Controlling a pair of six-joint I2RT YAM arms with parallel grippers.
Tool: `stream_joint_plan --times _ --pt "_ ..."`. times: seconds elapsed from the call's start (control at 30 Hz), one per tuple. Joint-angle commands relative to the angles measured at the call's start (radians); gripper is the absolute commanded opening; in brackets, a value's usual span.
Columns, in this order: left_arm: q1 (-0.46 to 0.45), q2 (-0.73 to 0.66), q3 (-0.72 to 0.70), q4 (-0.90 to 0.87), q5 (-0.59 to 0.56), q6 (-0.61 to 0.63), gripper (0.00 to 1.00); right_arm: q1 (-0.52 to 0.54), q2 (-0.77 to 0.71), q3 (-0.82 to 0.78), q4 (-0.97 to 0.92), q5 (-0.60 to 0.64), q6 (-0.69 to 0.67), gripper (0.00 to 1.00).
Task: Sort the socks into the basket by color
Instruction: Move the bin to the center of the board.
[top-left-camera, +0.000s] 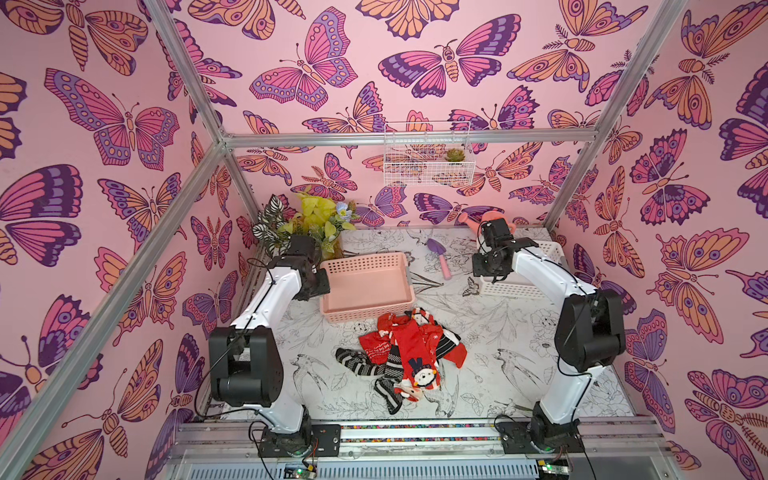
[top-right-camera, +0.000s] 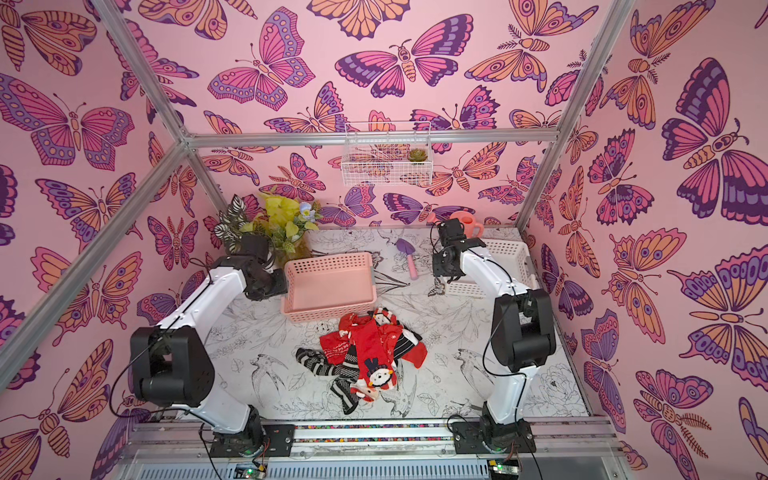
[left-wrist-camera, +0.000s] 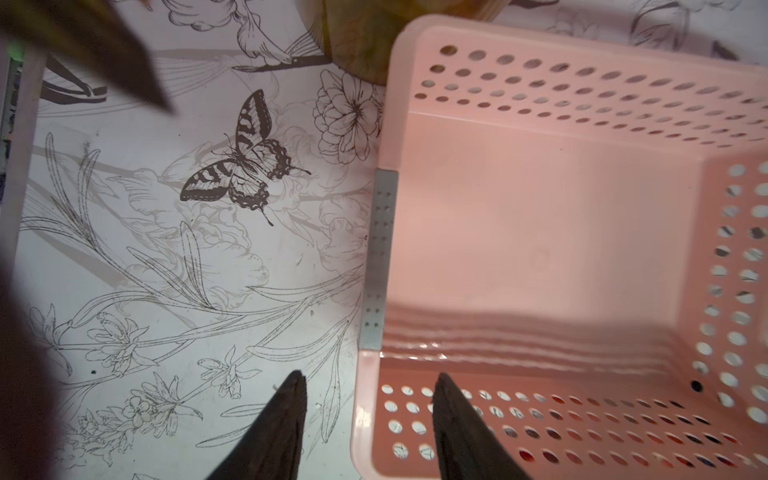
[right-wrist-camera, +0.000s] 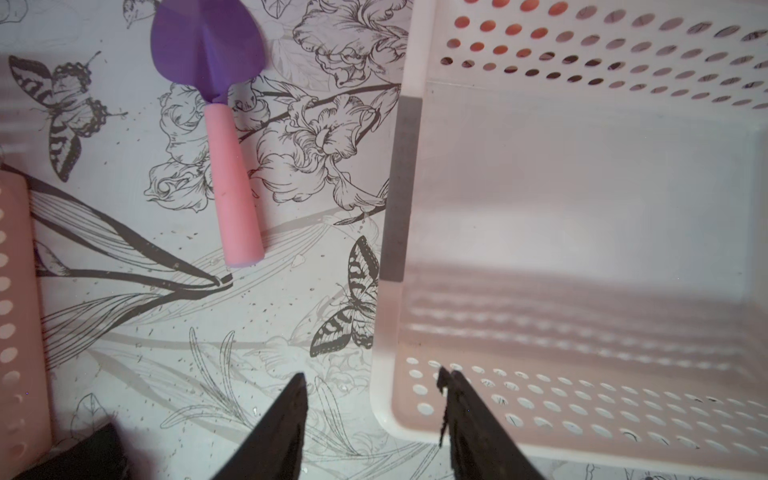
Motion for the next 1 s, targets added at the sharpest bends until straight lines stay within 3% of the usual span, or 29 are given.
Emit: stream_joint_plan --times 0.0,0.3,0.67,0.97 --pt "0.005 -0.072 -0.035 -0.007 0.055 -0.023 0.51 0.006 0.035 0.053 -0.060 0.052 -0.006 0.52" --pt "-0.009 -0.152 -0.040 -0.012 0.121 -0.030 0.45 0.004 0.124 0.083 -0.089 0.058 -0.009 0.40" --pt "-0.041 -0.164 -0.065 0.008 0.127 -0.021 0.44 0.006 0.116 0.037 -0.104 0.011 0.019 0.07" --pt "-0.058 -0.205 -0.081 0.019 0.133 -0.023 0.44 0.085 -0.026 -0.119 -0.119 0.063 0.099 0.02"
